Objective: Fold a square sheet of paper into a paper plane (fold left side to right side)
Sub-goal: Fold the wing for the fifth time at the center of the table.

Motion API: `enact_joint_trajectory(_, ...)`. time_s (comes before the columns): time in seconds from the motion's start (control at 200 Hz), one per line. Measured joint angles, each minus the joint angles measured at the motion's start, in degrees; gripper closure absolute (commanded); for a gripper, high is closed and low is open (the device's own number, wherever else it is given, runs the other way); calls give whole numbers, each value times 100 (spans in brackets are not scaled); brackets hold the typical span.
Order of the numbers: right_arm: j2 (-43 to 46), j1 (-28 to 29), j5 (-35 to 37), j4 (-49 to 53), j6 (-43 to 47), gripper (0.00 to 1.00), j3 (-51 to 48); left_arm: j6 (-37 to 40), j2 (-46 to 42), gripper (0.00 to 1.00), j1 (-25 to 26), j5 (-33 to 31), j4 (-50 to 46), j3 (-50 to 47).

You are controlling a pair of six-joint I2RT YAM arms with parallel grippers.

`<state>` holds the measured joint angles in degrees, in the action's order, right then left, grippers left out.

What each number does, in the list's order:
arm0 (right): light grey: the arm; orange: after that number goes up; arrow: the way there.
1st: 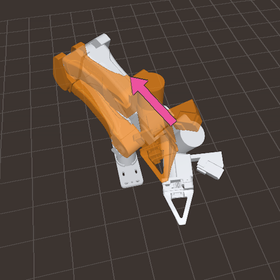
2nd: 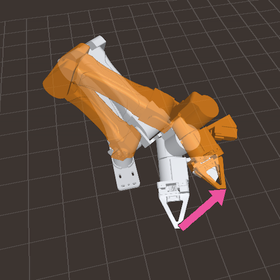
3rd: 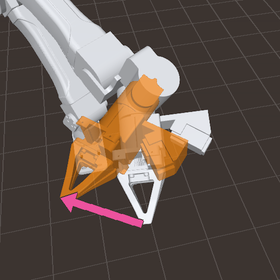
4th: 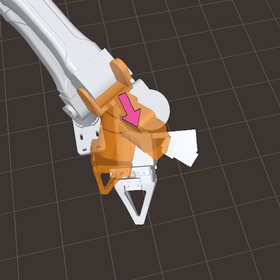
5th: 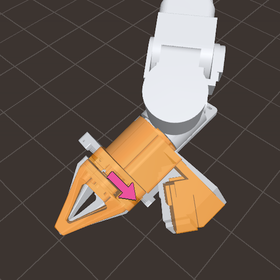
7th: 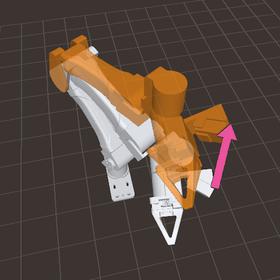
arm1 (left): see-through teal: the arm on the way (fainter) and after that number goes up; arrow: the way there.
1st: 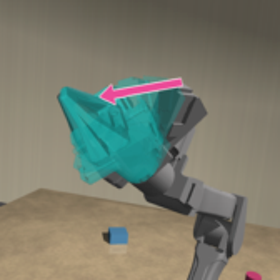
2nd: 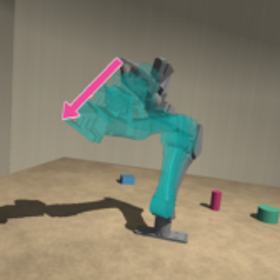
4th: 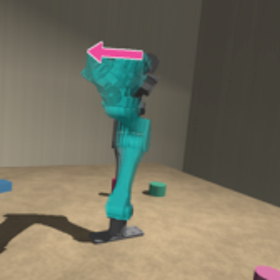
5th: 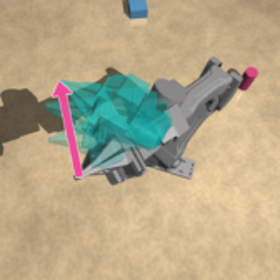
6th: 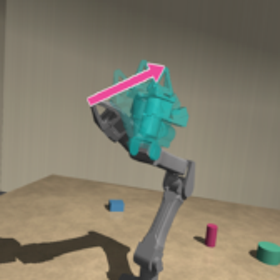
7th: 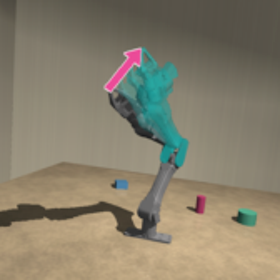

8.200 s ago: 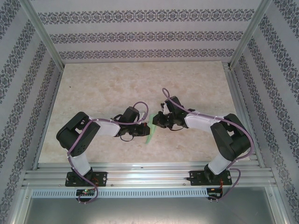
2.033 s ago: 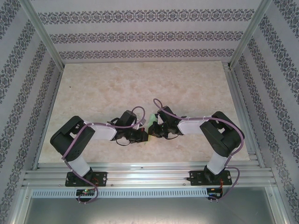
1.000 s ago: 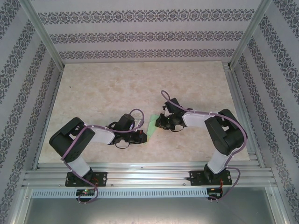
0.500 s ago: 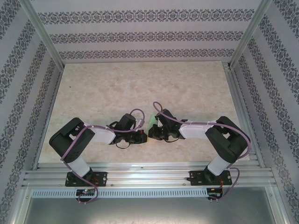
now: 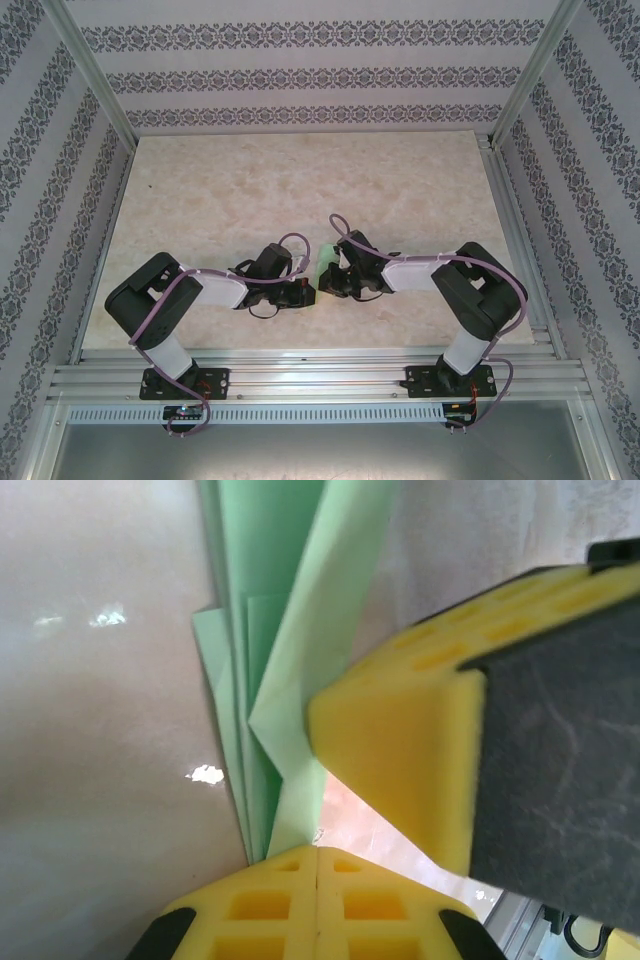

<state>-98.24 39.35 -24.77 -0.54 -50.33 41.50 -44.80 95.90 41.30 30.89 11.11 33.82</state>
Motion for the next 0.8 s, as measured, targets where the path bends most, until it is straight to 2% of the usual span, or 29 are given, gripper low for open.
enact_joint_trajectory(0.195, -90, -286, -24, -120, 72, 88, 79, 66, -11, 100, 11, -22, 0, -2)
enact_joint_trajectory(0.56, -170, -1056, 376, 76, 494, 88, 339, 83, -11, 100, 13, -26, 0, -2)
enact_joint_trajectory(0.799, 431, -951, 634, 219, 501, 88, 221, 83, -17, 100, 15, -37, -2, -2)
